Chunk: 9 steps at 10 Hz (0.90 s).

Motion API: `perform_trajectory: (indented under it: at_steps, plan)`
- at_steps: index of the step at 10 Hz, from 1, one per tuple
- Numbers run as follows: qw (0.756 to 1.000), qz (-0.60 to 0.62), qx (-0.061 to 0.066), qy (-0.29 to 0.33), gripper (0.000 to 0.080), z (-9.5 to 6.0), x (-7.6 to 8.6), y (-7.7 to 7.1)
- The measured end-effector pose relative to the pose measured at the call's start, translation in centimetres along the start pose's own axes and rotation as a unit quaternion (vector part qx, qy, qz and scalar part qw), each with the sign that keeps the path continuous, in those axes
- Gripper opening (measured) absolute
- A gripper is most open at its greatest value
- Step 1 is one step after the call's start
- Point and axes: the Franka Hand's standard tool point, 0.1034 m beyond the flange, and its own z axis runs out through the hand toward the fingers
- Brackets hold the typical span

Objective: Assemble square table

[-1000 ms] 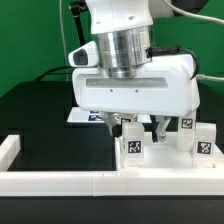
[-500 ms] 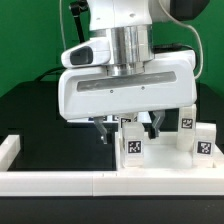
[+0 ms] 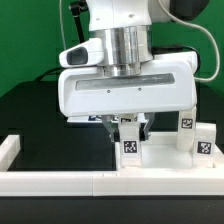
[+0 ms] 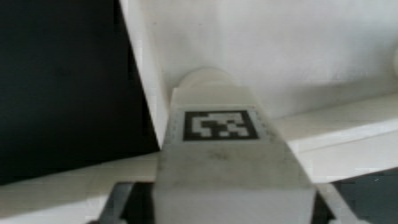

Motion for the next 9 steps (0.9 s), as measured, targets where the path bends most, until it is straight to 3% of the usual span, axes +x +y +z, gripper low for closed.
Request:
perform_trajectory:
  at_steps: [2, 3, 4, 9]
  plan:
    - [0.978, 0.209, -0.010, -0.011, 0.0288, -0.34, 0.01, 0.17]
    - [0.956, 0.295, -0.007, -0.015, 0.0288, -0.27, -0.01, 0.36]
    - [0.912, 0.410, 0.008, -0.025, 0.0288, 0.02, -0.09, 0.74]
    - [0.842, 0.538, 0.006, -0.032, 0.0290, 0.10, -0.29, 0.77]
